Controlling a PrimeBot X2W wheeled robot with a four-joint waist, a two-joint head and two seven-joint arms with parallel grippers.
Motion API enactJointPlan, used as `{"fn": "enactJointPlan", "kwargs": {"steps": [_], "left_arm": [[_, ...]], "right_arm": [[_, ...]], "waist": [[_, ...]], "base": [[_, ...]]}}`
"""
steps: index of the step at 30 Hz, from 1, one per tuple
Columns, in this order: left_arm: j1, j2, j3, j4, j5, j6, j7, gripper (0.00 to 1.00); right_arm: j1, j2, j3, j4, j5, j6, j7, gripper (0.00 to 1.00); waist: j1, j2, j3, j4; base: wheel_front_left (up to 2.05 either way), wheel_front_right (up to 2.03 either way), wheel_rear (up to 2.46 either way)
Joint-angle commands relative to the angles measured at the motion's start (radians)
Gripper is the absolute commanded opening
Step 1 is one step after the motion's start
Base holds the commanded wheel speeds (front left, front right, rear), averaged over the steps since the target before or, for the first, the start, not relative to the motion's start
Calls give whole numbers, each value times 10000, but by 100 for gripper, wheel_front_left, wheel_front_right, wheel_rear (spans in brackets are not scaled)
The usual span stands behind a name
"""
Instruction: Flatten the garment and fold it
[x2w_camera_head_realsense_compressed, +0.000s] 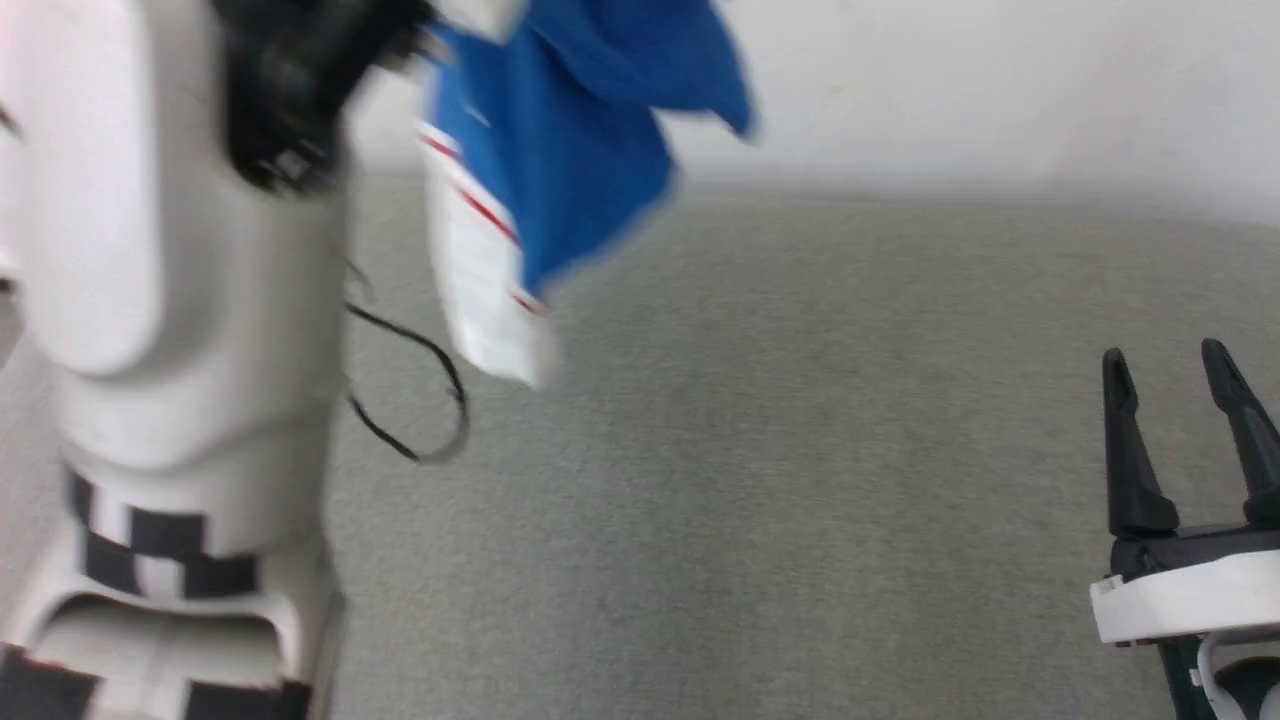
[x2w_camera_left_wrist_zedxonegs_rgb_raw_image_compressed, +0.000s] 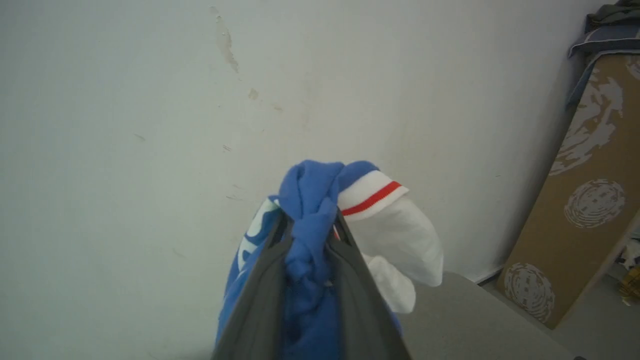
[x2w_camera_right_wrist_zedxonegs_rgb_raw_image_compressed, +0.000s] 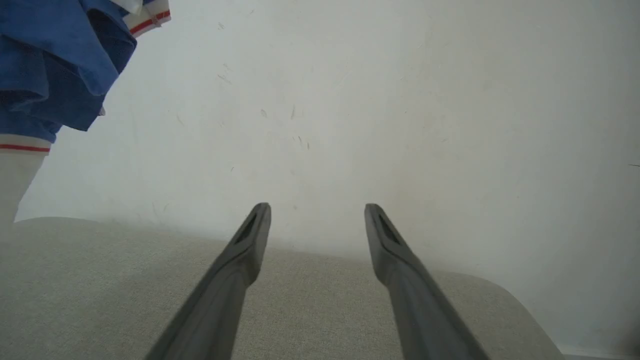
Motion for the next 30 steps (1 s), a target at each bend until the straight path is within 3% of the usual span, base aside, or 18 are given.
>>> {"fn": "enactJointPlan", "kwargs": {"steps": [1, 8, 12, 18, 25, 26, 27, 30], "left_arm": [[436, -208, -141, -150, -235, 34, 73, 0], [2037, -646, -1396, -941, -839, 608, -208, 0], [3199, -674, -2614, -727, -129, 729, -1216, 0], [5170, -677, -4025, 1501, 1056, 1047, -3179, 0], [6261, -694, -4971, 3642, -268, 1823, -4496, 0], [6204, -694, -5128, 3722, -481, 1917, -4710, 34], [6108, -694, -5284, 3765, -687, 1968, -4895, 100], [5671, -695, -5465, 3658, -1270, 2191, -5638, 100]], "right_arm": [[38, 29, -84, -76, 65, -19, -21, 100], [-121, 30, -363, -226, 105, -19, -2, 100], [-299, 30, -420, -276, 178, -19, -43, 100], [-562, 31, -250, -164, 305, -19, -104, 100], [-797, 31, -159, -9, 358, -19, -150, 100], [-802, 31, -160, 9, 356, -19, -147, 100], [-807, 31, -166, 23, 356, -19, -146, 100], [-777, 31, -178, 65, 366, -19, -124, 100]], "waist": [[2, -1, -425, -737], [2, -1, -84, -1387], [2, -1, 302, -1772], [2, -1, 888, -2343], [2, -1, 1255, -2688], [2, -1, 1276, -2682], [2, -1, 1288, -2665], [2, -1, 1241, -2527]], "base": [[0, 0, 0], [0, 0, 0], [0, 0, 0], [0, 0, 0], [0, 0, 0], [0, 0, 0], [0, 0, 0], [0, 0, 0]]}}
